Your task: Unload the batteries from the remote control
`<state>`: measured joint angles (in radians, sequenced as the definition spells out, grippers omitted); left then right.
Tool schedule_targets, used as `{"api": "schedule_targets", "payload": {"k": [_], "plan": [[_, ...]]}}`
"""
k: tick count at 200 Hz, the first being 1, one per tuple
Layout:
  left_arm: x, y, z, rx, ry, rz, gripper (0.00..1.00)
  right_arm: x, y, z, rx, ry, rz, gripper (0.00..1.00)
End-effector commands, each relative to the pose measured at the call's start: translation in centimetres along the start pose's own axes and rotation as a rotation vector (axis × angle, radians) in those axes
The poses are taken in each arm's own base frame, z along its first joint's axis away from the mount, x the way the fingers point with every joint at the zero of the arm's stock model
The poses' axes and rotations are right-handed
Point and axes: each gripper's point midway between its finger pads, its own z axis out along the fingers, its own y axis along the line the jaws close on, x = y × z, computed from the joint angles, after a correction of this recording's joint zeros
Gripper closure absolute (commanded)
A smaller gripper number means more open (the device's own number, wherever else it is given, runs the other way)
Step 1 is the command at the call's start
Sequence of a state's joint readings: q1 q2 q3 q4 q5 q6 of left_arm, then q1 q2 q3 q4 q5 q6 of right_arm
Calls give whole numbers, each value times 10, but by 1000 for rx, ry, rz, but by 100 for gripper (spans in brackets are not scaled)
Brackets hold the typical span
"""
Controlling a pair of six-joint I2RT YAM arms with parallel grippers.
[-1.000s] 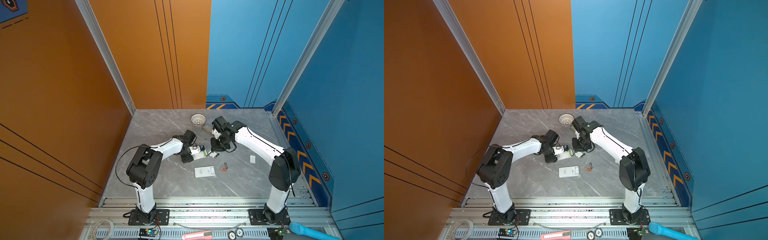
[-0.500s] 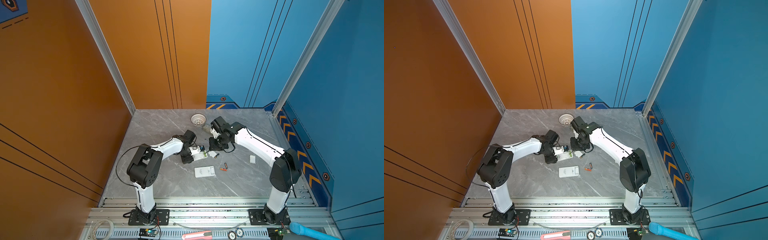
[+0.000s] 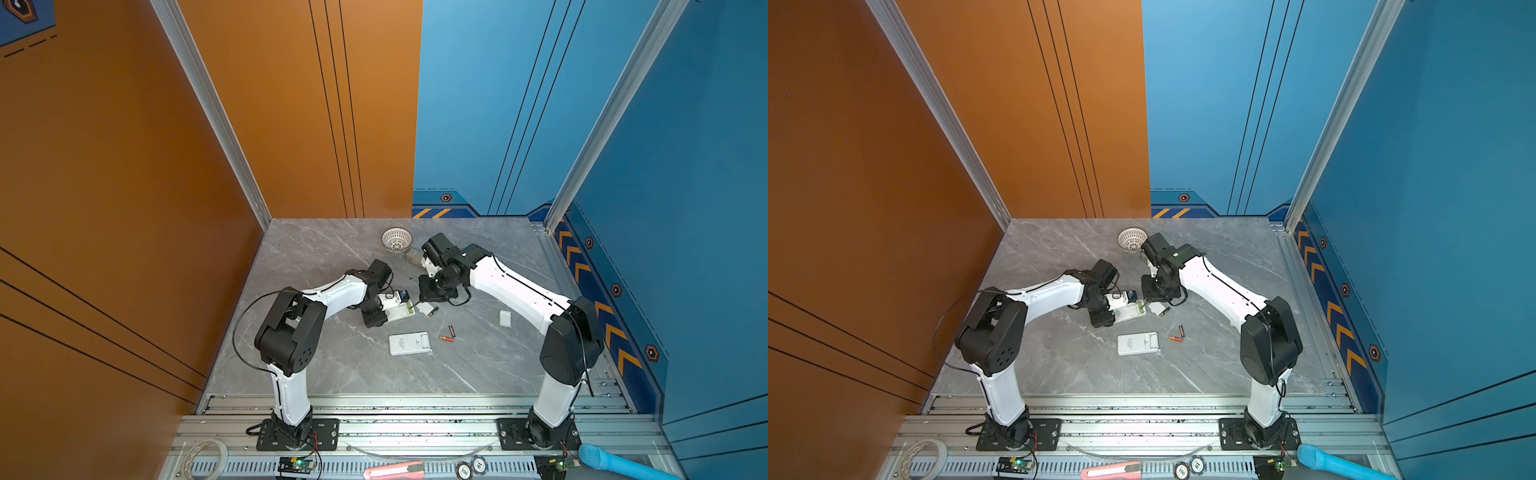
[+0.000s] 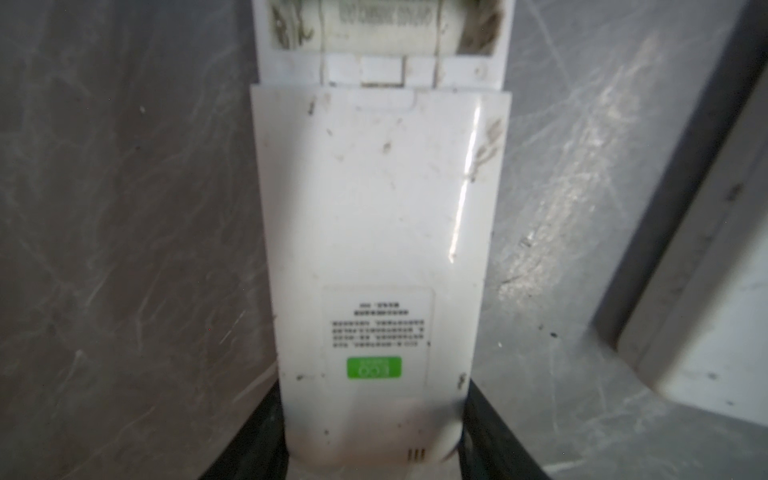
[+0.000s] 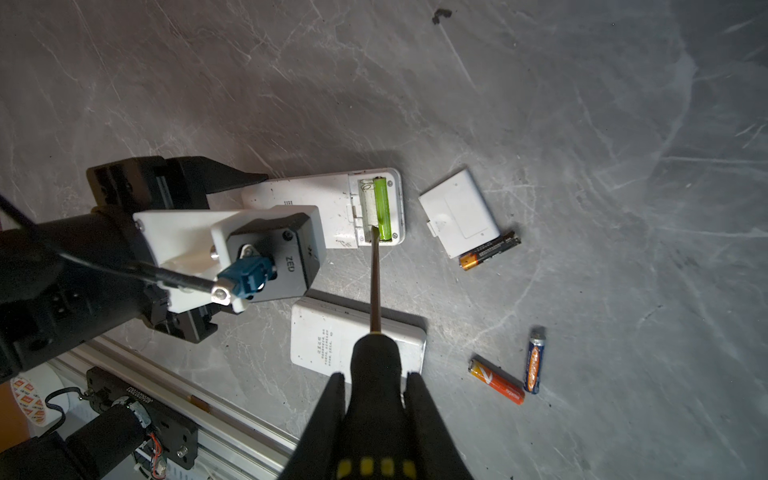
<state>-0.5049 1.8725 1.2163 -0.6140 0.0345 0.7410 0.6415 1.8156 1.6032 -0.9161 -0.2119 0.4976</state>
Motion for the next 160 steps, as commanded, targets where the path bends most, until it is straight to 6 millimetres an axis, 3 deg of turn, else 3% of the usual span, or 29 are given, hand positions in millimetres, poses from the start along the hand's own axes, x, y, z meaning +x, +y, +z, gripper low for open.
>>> {"api": "schedule_targets", "payload": {"k": [1,160], "plan": [[19,-25,19,111,81,-15,92,10,-3,-10,17,12,3,100],[18,-26,20,119,80,-26,92,17,-8,2,61,35,-15,100]]}}
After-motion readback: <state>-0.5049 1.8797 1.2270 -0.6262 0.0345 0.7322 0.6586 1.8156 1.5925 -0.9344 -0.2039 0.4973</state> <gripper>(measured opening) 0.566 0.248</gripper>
